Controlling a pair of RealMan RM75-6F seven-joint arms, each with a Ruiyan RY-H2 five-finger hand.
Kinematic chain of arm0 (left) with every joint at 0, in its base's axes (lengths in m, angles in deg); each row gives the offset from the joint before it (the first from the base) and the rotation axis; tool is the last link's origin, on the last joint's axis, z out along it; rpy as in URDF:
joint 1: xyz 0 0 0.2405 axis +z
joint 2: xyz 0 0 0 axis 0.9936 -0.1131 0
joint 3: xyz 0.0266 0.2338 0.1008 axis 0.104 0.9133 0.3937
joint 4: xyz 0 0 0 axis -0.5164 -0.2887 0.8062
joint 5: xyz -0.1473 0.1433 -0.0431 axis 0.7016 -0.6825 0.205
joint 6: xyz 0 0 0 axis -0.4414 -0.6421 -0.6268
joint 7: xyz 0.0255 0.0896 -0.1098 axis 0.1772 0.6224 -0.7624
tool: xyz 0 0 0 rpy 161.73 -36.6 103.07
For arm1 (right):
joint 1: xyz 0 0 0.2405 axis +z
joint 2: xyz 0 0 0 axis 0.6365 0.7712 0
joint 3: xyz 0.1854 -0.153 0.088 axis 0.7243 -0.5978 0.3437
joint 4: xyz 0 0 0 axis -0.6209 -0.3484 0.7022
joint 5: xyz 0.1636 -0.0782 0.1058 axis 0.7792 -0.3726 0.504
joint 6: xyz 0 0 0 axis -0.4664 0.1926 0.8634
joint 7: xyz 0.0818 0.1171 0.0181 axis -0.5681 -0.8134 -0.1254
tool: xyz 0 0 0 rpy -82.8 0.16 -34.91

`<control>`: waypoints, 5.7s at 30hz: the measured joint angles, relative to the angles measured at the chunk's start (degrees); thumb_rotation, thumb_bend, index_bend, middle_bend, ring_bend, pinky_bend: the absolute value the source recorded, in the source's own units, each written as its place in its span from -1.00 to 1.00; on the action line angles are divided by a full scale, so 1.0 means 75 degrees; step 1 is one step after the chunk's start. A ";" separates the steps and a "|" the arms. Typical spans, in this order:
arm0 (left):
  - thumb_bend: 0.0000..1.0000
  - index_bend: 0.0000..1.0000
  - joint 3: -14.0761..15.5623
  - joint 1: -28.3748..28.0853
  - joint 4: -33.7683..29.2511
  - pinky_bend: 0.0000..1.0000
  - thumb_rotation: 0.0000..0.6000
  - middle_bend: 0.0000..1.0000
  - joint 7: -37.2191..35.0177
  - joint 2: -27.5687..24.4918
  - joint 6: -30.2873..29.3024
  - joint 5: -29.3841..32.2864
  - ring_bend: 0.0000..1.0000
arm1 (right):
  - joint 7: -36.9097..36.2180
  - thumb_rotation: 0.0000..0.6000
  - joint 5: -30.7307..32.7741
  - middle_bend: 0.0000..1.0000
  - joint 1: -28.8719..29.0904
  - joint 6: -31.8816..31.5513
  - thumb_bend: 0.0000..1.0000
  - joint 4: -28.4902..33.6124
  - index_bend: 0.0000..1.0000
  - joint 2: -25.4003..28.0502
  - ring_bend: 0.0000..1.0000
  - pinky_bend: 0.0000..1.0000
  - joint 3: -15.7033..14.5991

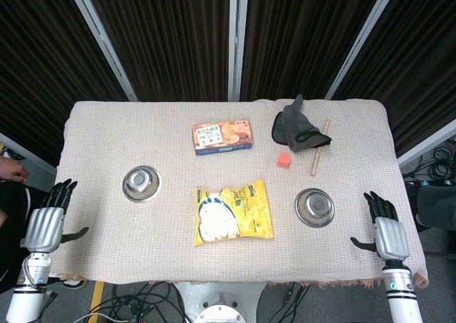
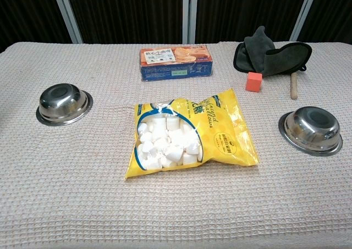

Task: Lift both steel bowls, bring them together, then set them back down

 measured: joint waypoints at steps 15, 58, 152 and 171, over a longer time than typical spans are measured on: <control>-1.00 -0.95 -0.0214 -0.1150 -0.0020 -0.64 1.00 -0.86 -0.0195 -0.0220 0.1693 -0.0065 -0.96 | 0.0902 1.00 0.0716 -1.00 0.0619 0.1197 -1.00 0.0316 -1.00 0.0336 -1.00 -1.00 0.0262; -0.88 -0.55 -0.0181 -0.4569 0.2842 -0.27 1.00 -0.53 -0.1205 0.1109 0.6075 0.0734 -0.63 | 0.2658 1.00 0.3297 -0.69 0.3220 0.4058 -0.82 -0.0199 -0.76 -0.0238 -0.84 -0.63 0.0212; -0.62 -0.06 -0.2282 -0.3890 -0.1052 0.22 1.00 -0.02 -0.5931 0.2140 0.0771 0.0285 -0.10 | -1.0268 1.00 -0.1038 -0.17 0.5210 0.1341 -0.66 -0.1208 0.05 -0.3040 -0.33 -0.13 0.1605; -0.62 -0.06 -0.1192 -0.2504 0.1133 0.22 1.00 -0.02 -0.6727 0.1115 0.0959 0.0547 -0.10 | -0.4471 1.00 -0.0658 -0.19 0.3825 0.1715 -0.54 0.0039 0.04 0.0456 -0.33 -0.13 0.0059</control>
